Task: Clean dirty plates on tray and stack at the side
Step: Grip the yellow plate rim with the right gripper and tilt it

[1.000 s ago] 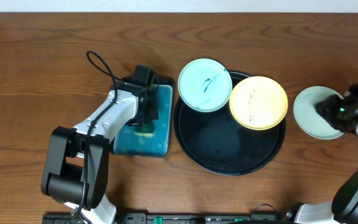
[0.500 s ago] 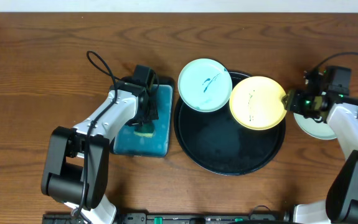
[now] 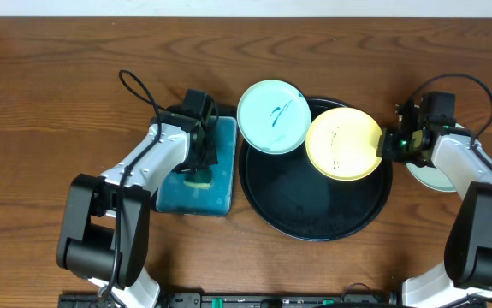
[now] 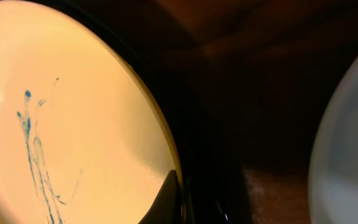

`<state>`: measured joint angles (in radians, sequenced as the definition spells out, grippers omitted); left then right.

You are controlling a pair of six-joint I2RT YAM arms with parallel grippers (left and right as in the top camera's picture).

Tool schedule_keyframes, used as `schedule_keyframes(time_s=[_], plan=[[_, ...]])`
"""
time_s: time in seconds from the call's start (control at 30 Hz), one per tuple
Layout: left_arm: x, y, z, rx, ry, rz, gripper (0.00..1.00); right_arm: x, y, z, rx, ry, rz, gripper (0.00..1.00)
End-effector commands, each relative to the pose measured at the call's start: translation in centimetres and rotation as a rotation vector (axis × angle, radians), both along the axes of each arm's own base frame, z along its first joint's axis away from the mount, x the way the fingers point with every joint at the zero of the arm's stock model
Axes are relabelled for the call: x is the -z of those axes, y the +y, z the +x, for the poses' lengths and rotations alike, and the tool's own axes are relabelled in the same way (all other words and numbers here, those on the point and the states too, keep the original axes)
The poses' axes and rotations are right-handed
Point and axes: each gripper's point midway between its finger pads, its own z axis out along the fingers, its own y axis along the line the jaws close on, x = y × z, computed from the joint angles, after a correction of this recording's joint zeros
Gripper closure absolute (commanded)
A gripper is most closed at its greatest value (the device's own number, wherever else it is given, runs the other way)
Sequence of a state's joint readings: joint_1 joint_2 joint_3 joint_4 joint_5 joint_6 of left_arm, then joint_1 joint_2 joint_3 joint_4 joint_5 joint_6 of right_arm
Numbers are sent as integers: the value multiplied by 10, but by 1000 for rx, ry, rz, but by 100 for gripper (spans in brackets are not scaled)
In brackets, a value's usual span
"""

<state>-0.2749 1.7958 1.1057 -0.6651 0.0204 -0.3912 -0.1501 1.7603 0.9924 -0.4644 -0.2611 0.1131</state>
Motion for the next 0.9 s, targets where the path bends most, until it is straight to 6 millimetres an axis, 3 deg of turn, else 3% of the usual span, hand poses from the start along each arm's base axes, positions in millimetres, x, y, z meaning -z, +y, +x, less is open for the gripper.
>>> schedule_keyframes(time_s=[0.0,0.2,0.47,0.87], plan=[[6,3,-7,9,24,9,93,-6,3,1,-8,-14,-1,99],[6,3,-6,10,23,9,93,-24,5,-8,-5,-18,6,99],[6,3,-5,9,18,8,93,-47,28,-35,-42,27,124,99],[6,1,-4,10,13,1,93,-26,68,-77,-174,174,116,99]])
